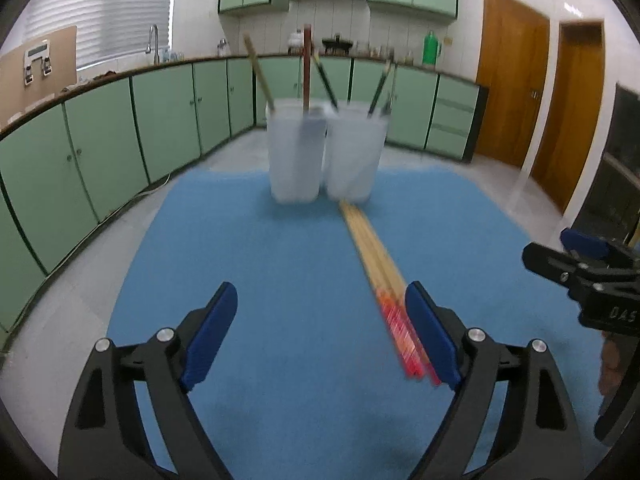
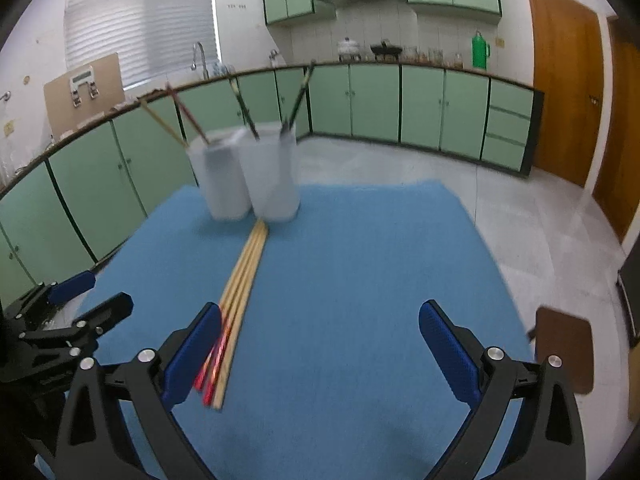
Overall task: Organize utensils
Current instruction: 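Move both tools back over the remaining chopsticks on the mat, then grasp a plain wooden chopstick with the right tool while the left tool grasps a red-banded chopstick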
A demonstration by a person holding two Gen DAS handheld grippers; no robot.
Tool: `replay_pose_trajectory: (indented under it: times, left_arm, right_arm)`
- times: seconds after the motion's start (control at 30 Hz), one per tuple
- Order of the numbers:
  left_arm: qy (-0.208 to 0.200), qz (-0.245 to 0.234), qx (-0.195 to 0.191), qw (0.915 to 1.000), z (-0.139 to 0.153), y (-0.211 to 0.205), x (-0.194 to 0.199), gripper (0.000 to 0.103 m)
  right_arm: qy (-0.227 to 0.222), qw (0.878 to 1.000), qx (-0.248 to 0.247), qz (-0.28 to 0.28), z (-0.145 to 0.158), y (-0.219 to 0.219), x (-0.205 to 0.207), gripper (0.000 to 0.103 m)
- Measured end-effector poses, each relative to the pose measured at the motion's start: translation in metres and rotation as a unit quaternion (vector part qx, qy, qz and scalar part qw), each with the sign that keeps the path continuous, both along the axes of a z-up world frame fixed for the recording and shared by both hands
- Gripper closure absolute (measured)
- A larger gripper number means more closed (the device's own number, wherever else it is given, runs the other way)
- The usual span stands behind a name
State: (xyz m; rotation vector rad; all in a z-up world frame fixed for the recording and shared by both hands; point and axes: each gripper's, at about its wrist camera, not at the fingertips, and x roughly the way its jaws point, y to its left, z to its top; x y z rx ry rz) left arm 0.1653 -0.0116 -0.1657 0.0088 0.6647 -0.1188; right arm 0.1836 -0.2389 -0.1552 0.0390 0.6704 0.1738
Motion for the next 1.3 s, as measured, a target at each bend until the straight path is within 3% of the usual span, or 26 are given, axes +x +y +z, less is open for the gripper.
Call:
replay_pose_trajectory:
  times: [0.1,0.33,0.43,0.5,0.63,0.77,0.97,1.07,1.3]
  left_arm:
    - [0.013,0.008,0.014,0.9998,-0.017,0.004,-0.005,0.020]
    - [0.022,0.024,0.027,0.9991,-0.026,0.004,-0.014,0.020]
    - [0.021,0.031,0.028,0.9989,-0.025,0.004,-0.018,0.020]
    - [0.020,0.031,0.026,0.9990,-0.024,0.004,-0.017,0.020]
    - [0.025,0.024,0.027,0.9991,-0.024,0.001,-0.018,0.020]
    - [0.032,0.021,0.027,0.9989,-0.027,-0.001,-0.018,0.020]
    - [0.040,0.022,0.027,0.9986,-0.029,-0.003,-0.017,0.020]
    - [0.039,0.022,0.023,0.9987,-0.029,-0.002,-0.018,0.020]
    - [0.044,0.016,0.026,0.9985,-0.030,-0.006,-0.017,0.020]
  right_arm:
    - [0.011,1.000,-0.011,0.005,-0.017,0.006,-0.006,0.006]
    - [0.032,0.999,-0.022,0.030,-0.039,0.026,-0.022,0.008]
    - [0.038,0.998,-0.033,0.035,-0.045,0.033,-0.025,0.016]
    - [0.050,0.997,-0.039,0.048,-0.050,0.040,-0.025,0.026]
    - [0.054,0.996,-0.044,0.063,-0.050,0.048,-0.027,0.033]
    - [0.070,0.994,-0.054,0.068,-0.055,0.053,-0.025,0.046]
    - [0.085,0.991,-0.064,0.080,-0.061,0.062,-0.025,0.054]
    - [0.088,0.993,-0.050,0.055,-0.060,0.052,-0.023,0.059]
    - [0.092,0.993,-0.041,0.061,-0.061,0.050,-0.022,0.060]
